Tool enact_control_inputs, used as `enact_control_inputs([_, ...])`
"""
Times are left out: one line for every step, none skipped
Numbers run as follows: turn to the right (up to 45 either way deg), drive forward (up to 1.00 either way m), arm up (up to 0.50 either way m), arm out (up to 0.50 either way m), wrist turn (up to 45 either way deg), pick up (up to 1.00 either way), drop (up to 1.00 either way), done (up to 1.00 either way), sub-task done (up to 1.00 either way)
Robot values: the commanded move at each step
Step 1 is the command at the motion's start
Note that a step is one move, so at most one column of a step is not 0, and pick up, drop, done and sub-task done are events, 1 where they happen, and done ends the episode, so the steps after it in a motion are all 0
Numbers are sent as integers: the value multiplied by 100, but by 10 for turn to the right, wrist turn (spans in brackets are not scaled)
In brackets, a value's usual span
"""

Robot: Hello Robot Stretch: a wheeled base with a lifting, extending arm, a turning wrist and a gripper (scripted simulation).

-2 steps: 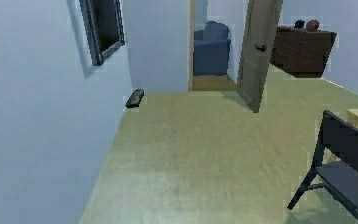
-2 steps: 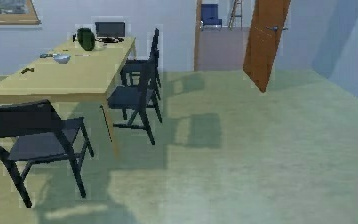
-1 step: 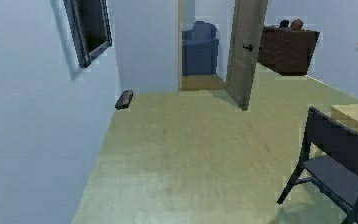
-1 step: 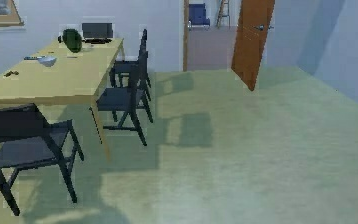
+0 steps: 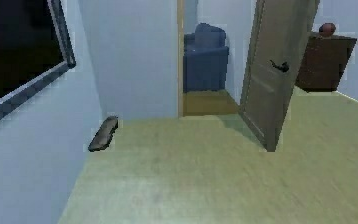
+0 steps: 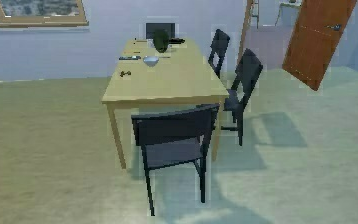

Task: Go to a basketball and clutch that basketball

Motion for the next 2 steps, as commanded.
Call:
enact_control_inputs([0, 35, 0, 0, 0, 0, 0, 0, 0])
enact_control_inputs([450, 0, 0, 0, 0, 0, 0, 0, 0])
